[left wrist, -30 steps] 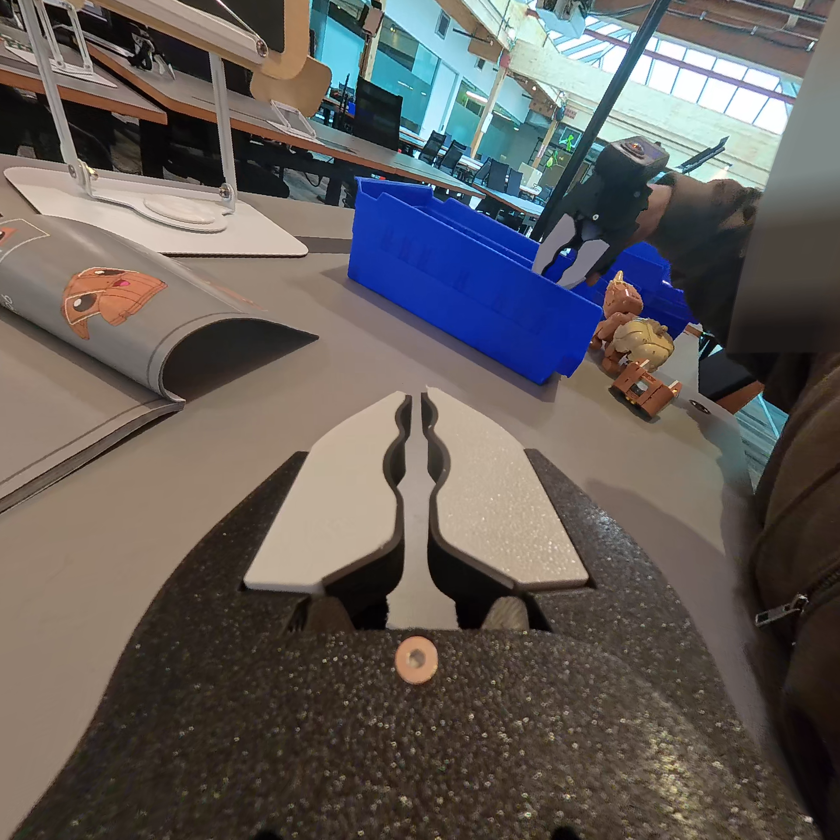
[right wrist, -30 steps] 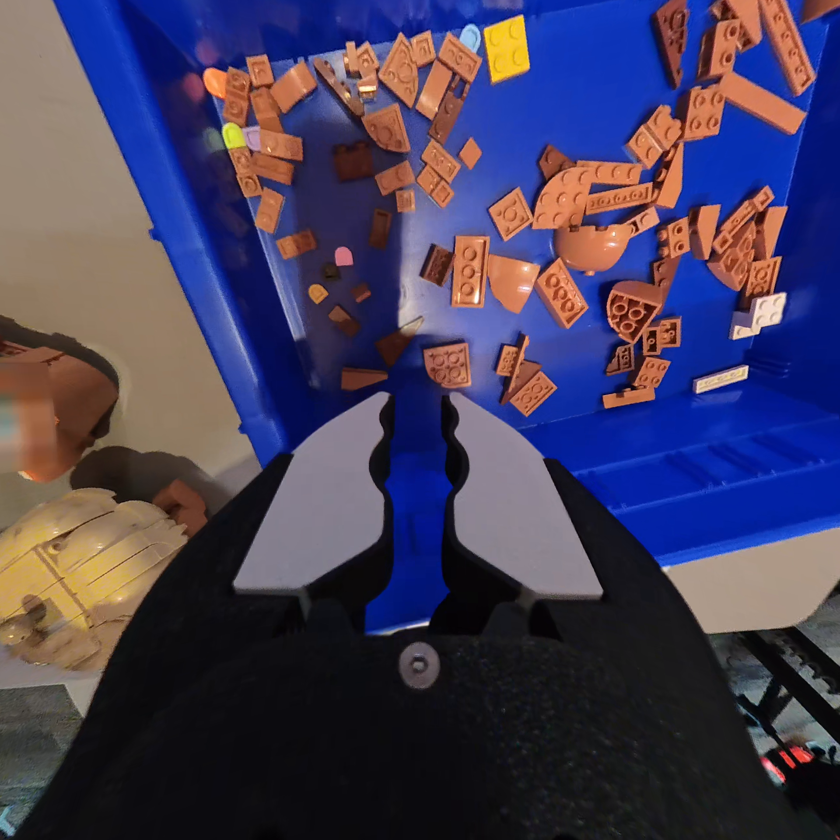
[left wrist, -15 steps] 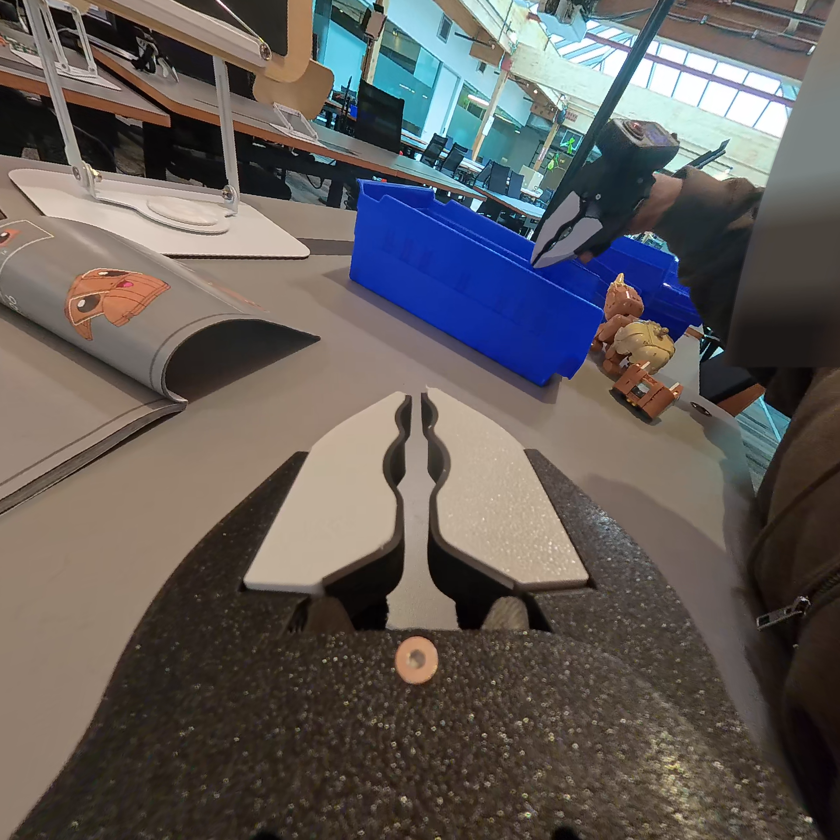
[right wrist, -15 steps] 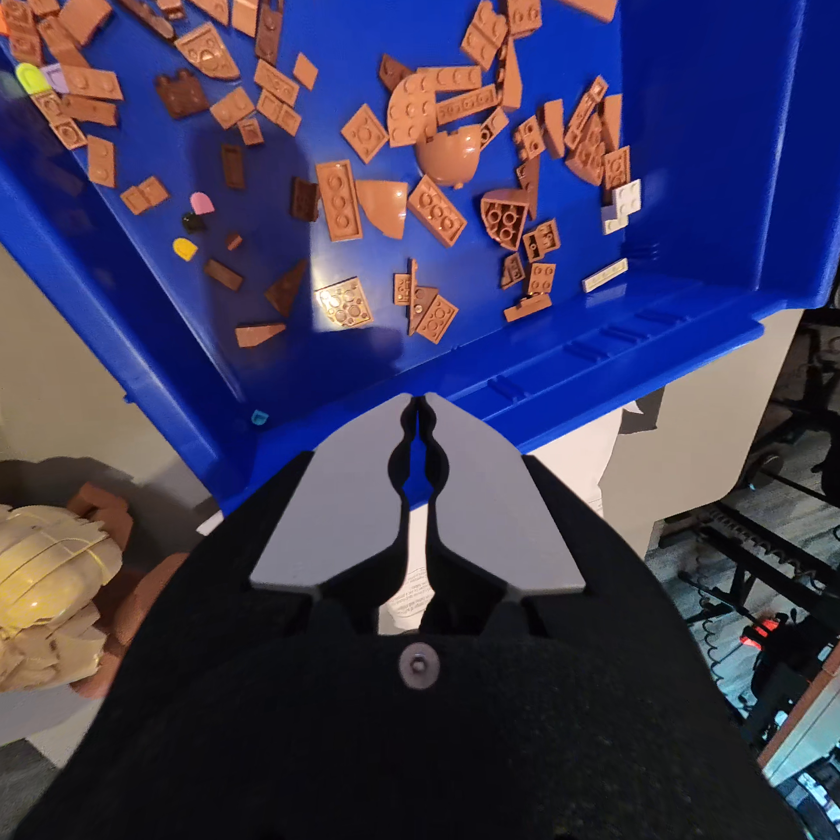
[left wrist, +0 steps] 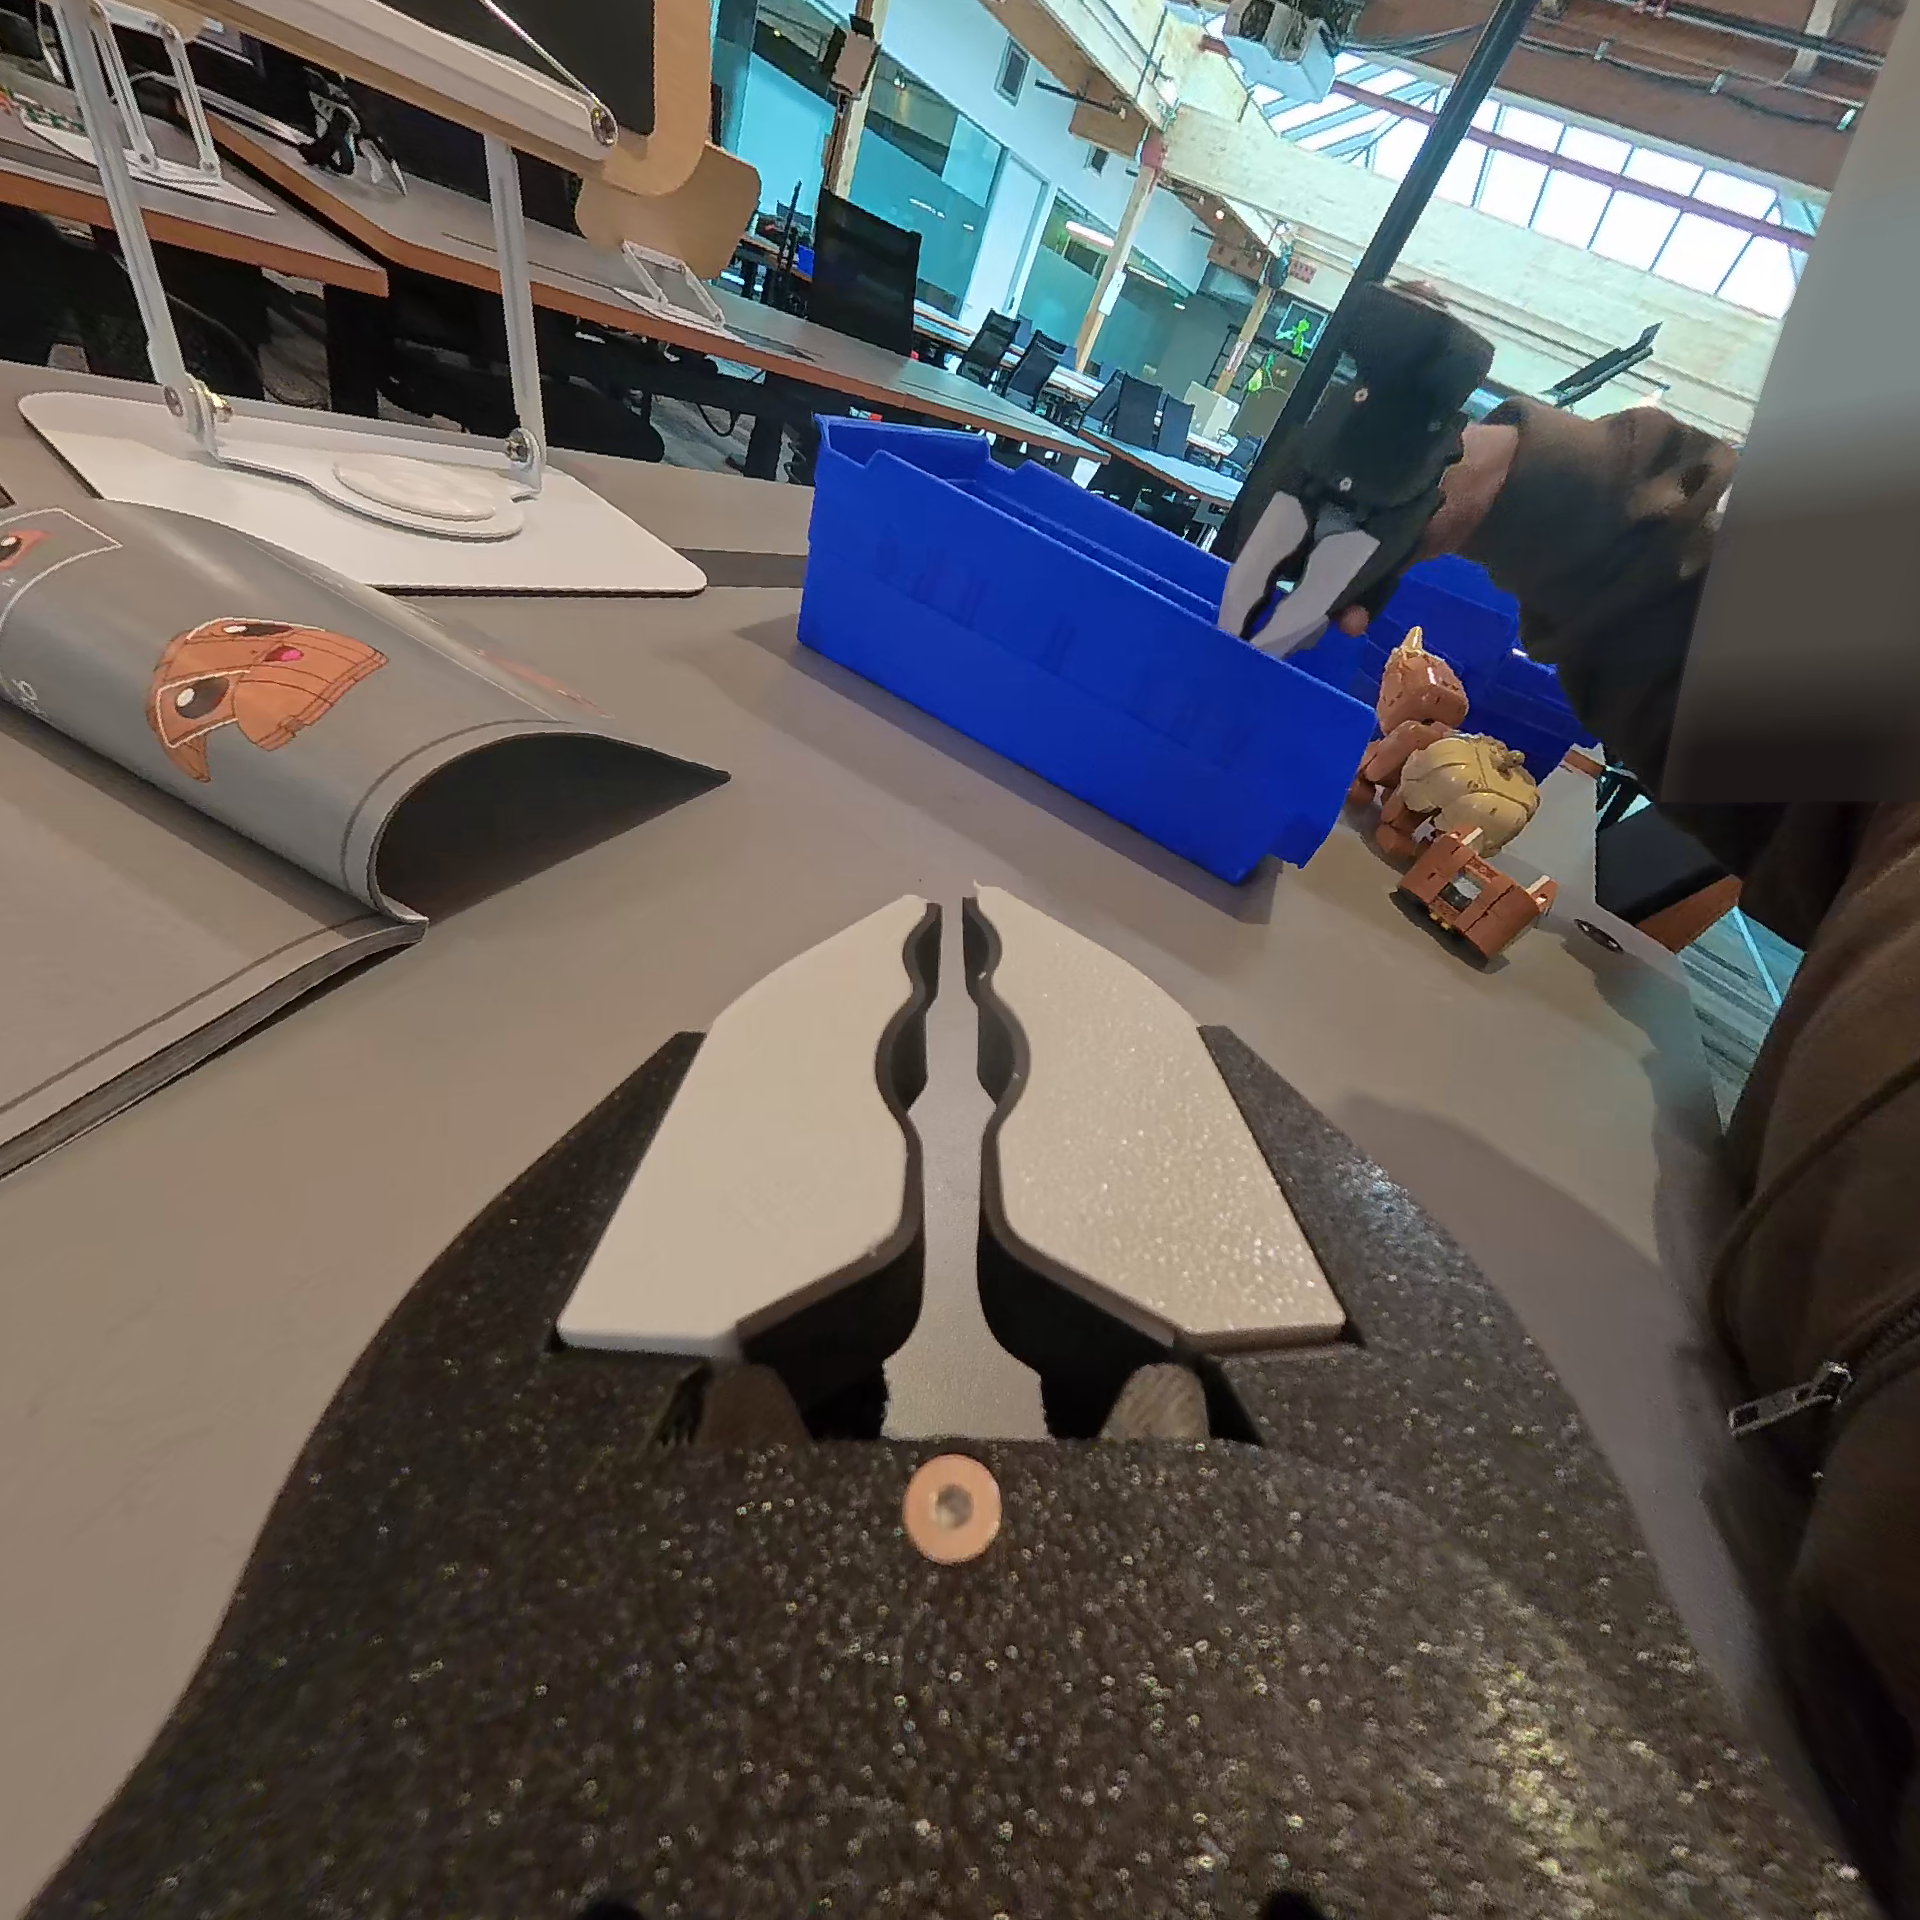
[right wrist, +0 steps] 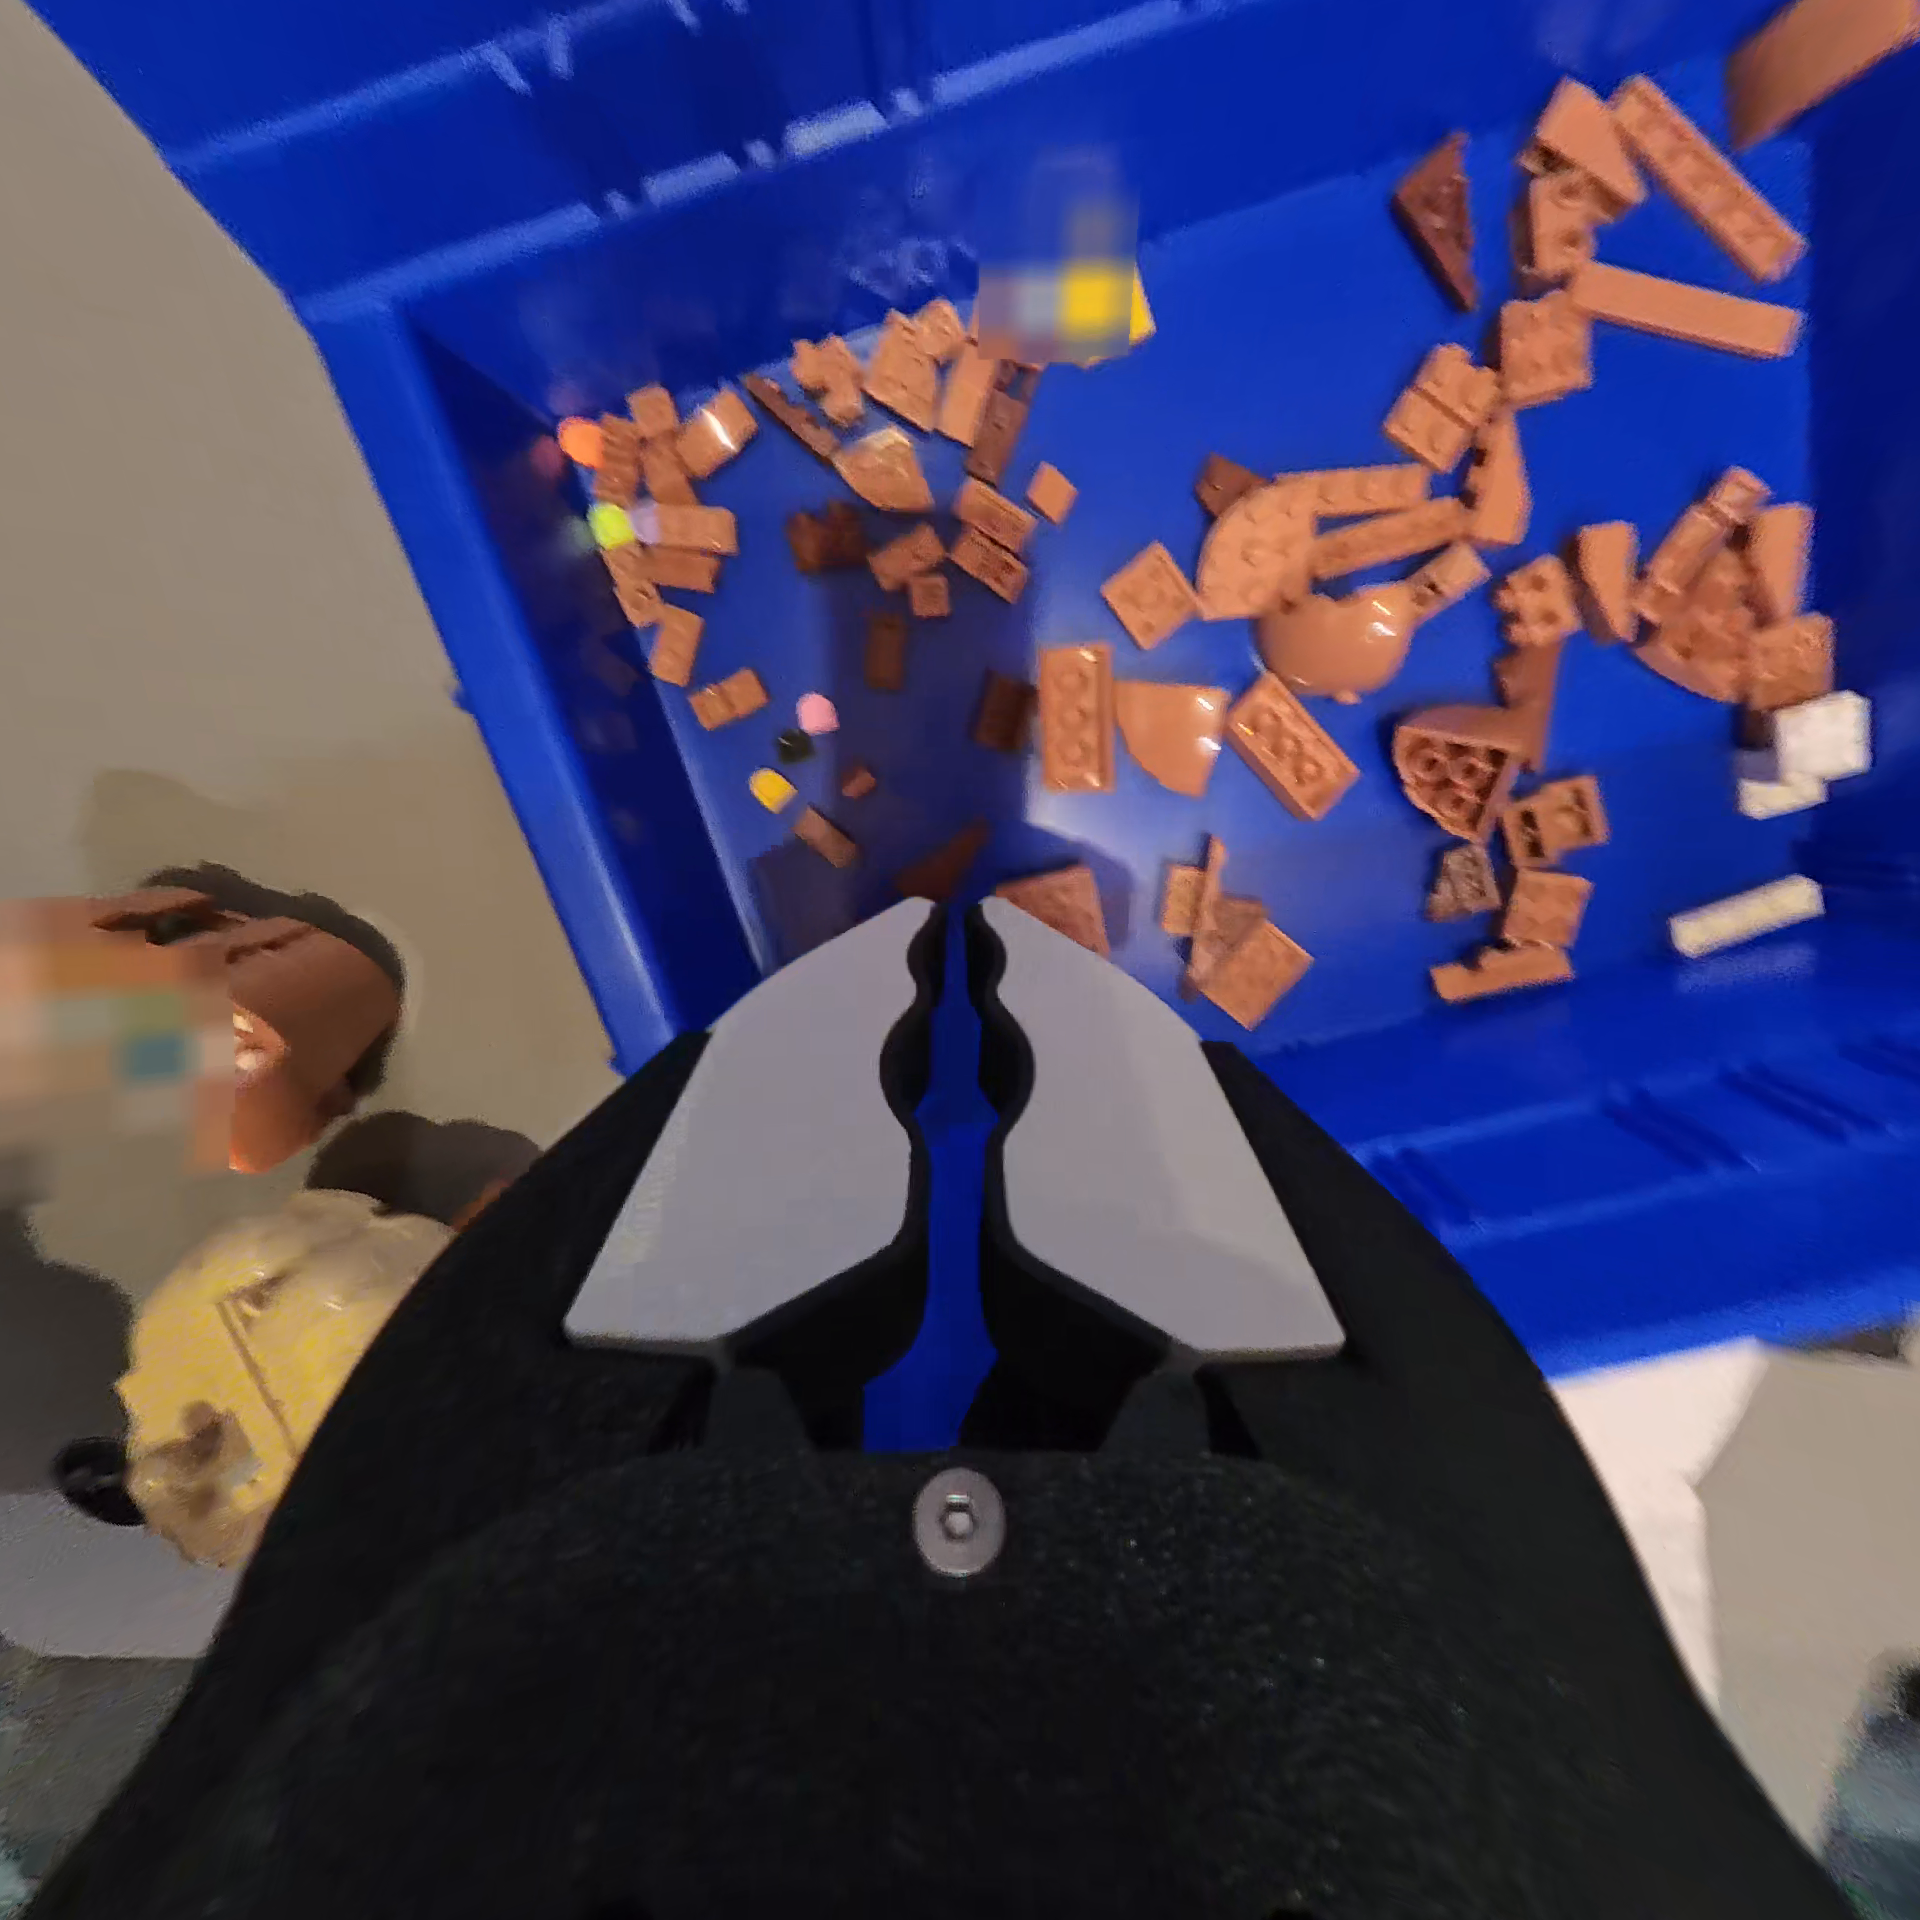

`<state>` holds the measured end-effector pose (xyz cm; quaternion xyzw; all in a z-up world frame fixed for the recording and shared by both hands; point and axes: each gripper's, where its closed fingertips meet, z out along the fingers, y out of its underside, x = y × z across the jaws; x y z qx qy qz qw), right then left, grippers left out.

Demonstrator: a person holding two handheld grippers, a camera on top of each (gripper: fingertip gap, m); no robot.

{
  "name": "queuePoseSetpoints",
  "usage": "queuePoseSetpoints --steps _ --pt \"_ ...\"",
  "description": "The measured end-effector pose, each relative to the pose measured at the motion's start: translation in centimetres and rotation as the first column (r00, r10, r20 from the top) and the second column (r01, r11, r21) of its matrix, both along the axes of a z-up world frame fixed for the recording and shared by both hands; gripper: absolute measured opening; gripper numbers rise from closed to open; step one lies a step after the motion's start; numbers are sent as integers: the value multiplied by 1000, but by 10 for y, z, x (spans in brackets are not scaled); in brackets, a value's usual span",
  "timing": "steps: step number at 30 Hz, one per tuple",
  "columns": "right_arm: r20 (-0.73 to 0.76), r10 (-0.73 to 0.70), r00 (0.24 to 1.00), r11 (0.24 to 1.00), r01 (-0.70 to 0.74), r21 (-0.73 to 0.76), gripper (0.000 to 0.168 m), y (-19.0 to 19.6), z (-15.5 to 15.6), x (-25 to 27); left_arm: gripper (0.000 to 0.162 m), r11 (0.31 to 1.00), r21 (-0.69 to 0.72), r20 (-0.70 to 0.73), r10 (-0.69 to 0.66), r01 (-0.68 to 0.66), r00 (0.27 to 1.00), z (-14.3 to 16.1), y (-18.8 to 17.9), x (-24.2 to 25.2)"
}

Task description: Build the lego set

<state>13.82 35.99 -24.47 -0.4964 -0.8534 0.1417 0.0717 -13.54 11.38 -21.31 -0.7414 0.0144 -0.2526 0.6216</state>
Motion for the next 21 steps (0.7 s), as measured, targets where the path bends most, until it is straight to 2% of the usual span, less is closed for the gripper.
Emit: queuePoseSetpoints --steps 2,4,7,9,12,15,18,21 --pt "15 18 1000 996 -16 -87 3 -24 -4 -3 4 1000 0 0 0 0 1000 0 0 0" --pt "51 55 997 994 -50 -94 3 -41 -9 -1 4 1000 0 0 0 0 1000 0 0 0" --pt "40 101 994 973 -90 -211 3 -80 1 -2 4 1000 0 -1 -2 2 1000 0 0 0" --pt "45 109 993 974 -98 -202 4 -89 7 -3 4 1000 0 -2 -3 3 1000 0 0 1" --pt "26 116 993 993 -117 33 4 -57 12 -10 4 1000 0 -7 -4 4 1000 0 0 1" --pt "32 160 987 944 -163 287 8 -8 11 -27 4 1000 -4 -14 -7 7 1000 -1 0 2" --pt "96 230 968 901 -249 354 13 21 -6 -43 4 1000 -6 -22 -9 8 1000 -1 0 3" --pt "130 276 952 902 -303 308 16 32 -23 -56 4 1000 6 -22 -3 4 1000 0 -1 2"
